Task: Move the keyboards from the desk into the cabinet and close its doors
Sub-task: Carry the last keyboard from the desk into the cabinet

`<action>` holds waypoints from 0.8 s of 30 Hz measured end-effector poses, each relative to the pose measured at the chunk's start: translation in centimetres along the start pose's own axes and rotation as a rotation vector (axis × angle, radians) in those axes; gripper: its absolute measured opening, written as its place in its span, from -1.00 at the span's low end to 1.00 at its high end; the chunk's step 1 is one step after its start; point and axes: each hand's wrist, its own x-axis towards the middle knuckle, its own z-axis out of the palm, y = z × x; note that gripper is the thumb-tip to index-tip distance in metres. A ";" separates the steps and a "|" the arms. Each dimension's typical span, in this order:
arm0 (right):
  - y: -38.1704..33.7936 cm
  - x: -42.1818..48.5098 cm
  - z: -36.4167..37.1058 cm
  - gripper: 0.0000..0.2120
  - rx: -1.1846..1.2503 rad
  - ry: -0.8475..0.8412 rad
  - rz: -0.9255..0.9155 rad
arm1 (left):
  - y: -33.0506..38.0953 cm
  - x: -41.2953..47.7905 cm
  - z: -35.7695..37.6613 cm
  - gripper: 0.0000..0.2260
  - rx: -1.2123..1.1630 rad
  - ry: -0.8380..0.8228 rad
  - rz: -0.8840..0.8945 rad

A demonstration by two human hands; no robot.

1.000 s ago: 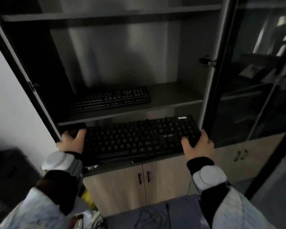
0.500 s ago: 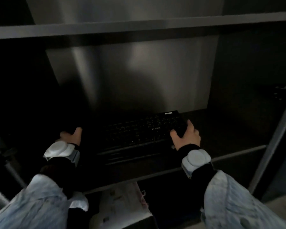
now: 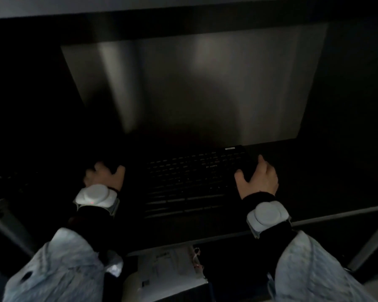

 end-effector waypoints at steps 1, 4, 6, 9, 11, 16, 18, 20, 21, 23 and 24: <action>-0.1 -0.4 -0.5 -0.29 0.018 0.013 -0.040 | 0.5 -1.4 -0.5 -0.43 0.011 0.020 0.030; 0.1 -2.1 -2.2 -0.39 0.152 0.019 -0.171 | 1.5 -6.3 -1.5 -0.48 -0.039 -0.024 0.146; 0.4 -4.0 -3.4 -0.53 0.255 -0.013 -0.264 | 1.6 -10.5 -1.9 -0.57 -0.081 -0.094 0.228; 2.0 -7.8 -5.2 -0.73 0.387 -0.179 -0.316 | 0.1 -18.1 -2.2 -0.68 -0.149 -0.154 0.226; 3.7 -10.5 -5.9 -0.78 0.377 -0.359 -0.309 | -1.7 -23.3 -2.4 -0.73 -0.180 -0.184 0.167; 9.7 -19.1 -6.5 -0.79 0.176 -0.797 -0.291 | -8.6 -36.5 -2.9 -0.72 -0.034 -0.196 0.025; 11.4 -22.3 -6.4 -0.77 0.158 -0.899 -0.216 | -10.9 -40.5 -3.5 -0.71 0.035 -0.179 0.009; 12.5 -27.0 -6.8 -0.76 0.115 -1.051 -0.222 | -13.9 -44.6 -5.7 -0.70 0.098 -0.199 -0.069; 12.6 -29.5 -7.2 -0.76 0.104 -1.129 -0.244 | -15.3 -46.4 -7.2 -0.69 0.105 -0.177 -0.118; 12.1 -35.5 -8.1 -0.78 0.084 -1.257 -0.330 | -19.0 -49.9 -10.8 -0.71 0.124 -0.126 -0.240; 11.9 -36.6 -8.3 -0.77 0.081 -1.265 -0.351 | -19.6 -50.3 -11.2 -0.73 0.121 -0.109 -0.254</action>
